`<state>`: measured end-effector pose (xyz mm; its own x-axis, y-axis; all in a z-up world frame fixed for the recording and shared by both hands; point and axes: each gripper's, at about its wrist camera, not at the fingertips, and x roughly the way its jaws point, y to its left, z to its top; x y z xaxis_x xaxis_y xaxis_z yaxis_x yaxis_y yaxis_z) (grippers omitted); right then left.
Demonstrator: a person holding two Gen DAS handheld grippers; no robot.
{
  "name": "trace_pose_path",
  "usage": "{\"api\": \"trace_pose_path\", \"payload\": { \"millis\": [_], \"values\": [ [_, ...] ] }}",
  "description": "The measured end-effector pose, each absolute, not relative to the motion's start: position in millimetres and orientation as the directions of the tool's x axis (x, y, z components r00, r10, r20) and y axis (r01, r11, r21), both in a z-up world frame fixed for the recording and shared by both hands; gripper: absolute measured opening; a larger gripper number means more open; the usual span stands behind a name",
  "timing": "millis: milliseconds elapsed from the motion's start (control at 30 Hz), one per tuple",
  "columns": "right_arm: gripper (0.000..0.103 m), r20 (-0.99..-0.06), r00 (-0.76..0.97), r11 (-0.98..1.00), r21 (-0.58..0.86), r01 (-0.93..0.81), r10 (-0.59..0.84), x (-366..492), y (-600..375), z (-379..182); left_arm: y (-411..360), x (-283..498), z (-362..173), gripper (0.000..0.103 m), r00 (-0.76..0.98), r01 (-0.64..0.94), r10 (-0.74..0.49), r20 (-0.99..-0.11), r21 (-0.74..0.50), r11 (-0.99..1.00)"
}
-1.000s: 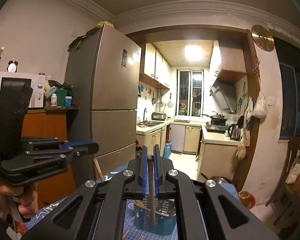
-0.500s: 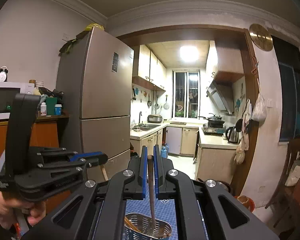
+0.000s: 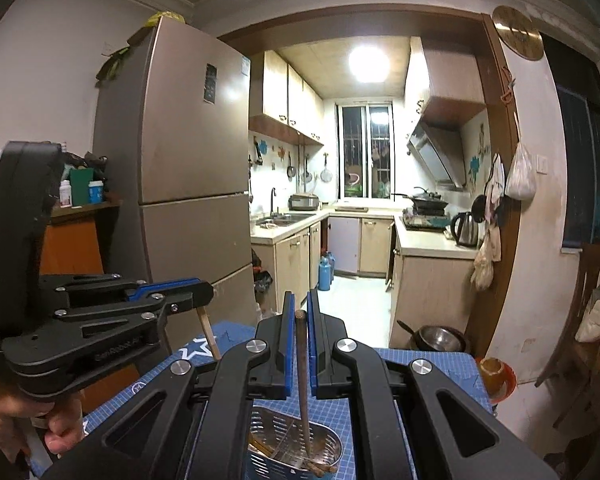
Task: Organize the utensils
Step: 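Lower the chopsticks into the holder and open both tools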
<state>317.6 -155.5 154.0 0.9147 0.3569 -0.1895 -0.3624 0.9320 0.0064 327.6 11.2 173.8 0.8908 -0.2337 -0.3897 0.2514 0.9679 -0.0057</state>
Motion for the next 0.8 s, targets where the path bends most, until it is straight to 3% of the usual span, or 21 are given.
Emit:
{"api": "trace_pose_path", "payload": {
  "millis": [667, 700, 733, 800],
  "values": [
    [0.007, -0.23, 0.9, 0.926, 0.023, -0.376, 0.371, 335, -148, 128, 6, 338, 159, 0.007, 0.901, 0.238, -0.231, -0.367, -0.029, 0.971],
    [0.007, -0.231, 0.899, 0.926, 0.023, -0.378, 0.373, 335, -147, 127, 5, 339, 159, 0.016, 0.902, 0.236, -0.23, -0.367, -0.028, 0.971],
    [0.007, -0.23, 0.899, 0.925, 0.022, -0.378, 0.373, 335, -147, 127, 5, 338, 158, 0.035, 0.903, 0.236, -0.23, -0.363, -0.028, 0.971],
    [0.007, -0.226, 0.9, 0.926, 0.026, -0.377, 0.373, 335, -147, 127, 7, 336, 157, 0.06, 0.913, 0.224, -0.217, -0.344, -0.02, 0.974]
  ]
}}
